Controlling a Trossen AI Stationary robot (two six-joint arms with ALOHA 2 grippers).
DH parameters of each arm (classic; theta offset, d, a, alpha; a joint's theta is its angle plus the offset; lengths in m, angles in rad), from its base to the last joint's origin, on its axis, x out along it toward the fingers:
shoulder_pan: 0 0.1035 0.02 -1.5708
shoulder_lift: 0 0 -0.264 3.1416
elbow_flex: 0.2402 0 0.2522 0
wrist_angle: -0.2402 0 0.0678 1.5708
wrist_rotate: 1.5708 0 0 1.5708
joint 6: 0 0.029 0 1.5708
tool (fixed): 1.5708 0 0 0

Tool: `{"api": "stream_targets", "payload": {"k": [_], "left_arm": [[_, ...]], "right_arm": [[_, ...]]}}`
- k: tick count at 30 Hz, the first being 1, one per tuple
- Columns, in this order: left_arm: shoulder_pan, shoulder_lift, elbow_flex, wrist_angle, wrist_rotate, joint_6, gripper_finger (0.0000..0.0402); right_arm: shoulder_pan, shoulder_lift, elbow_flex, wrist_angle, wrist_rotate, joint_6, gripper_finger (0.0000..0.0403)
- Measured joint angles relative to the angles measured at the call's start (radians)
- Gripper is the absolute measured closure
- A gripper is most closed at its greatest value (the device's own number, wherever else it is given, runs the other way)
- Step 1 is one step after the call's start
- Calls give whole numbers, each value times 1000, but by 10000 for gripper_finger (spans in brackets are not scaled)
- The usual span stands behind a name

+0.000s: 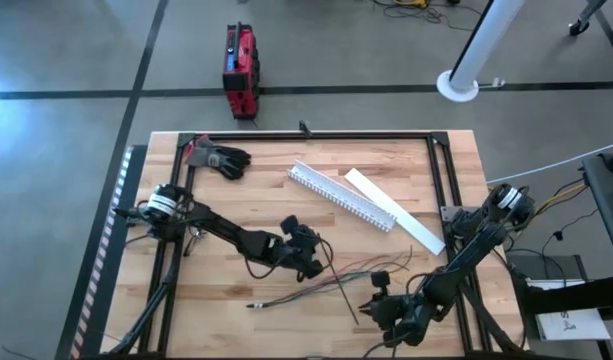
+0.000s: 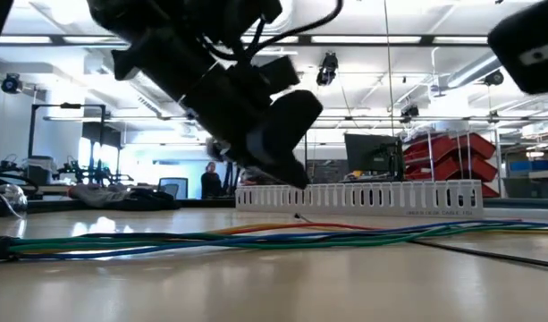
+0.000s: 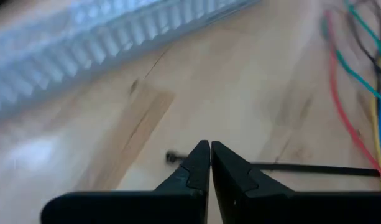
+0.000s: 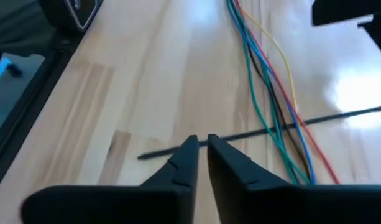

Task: Ziptie cables
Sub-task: Wrap the cables together using the zip tie

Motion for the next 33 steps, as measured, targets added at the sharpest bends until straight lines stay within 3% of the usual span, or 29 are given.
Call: {"api": "stream_targets", "payload": {"k": [12, 20, 28, 33], "left_arm": [[31, 60, -14, 84, 41, -446, 310], [34, 135, -9, 194, 11, -537, 253], [34, 113, 2, 180, 2, -582, 250], [29, 105, 94, 183, 17, -550, 237]], "right_arm": [[-4, 4, -80, 97, 0, -19, 258], [15, 8, -80, 118, -52, -51, 229], [68, 9, -80, 118, -52, -48, 228], [92, 9, -80, 139, -52, -33, 222]]}}
